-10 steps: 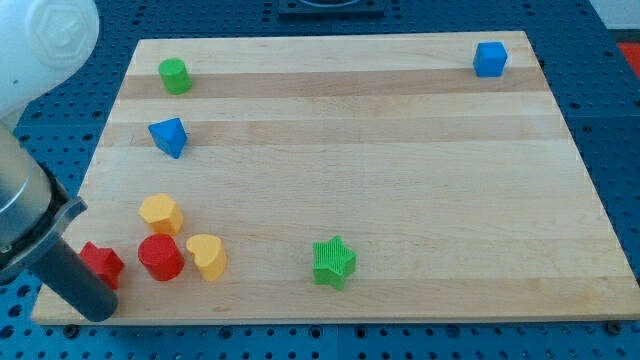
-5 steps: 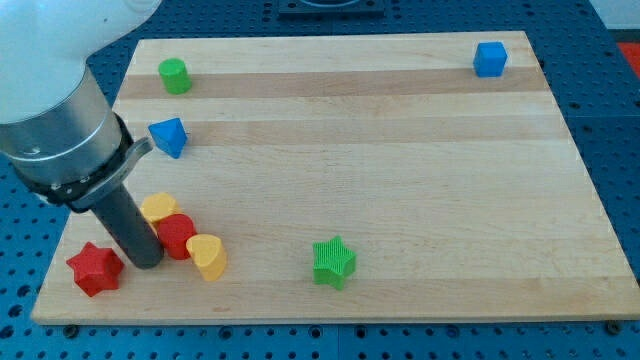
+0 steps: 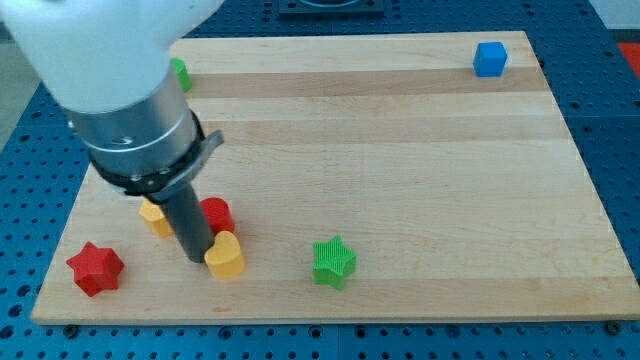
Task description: Push the red circle diagonal to the blue cube
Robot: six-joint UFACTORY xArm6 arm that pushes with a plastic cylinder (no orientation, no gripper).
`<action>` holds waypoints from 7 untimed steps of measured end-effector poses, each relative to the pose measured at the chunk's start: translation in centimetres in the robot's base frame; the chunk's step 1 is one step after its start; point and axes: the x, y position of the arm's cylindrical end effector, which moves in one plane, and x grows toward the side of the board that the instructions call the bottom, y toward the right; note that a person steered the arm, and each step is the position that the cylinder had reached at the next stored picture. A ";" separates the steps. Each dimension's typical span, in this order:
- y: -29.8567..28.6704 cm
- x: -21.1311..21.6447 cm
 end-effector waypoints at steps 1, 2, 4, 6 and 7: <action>2.4 -1.0; 4.4 -2.8; 0.4 -0.7; -2.5 -0.1; 0.8 -6.6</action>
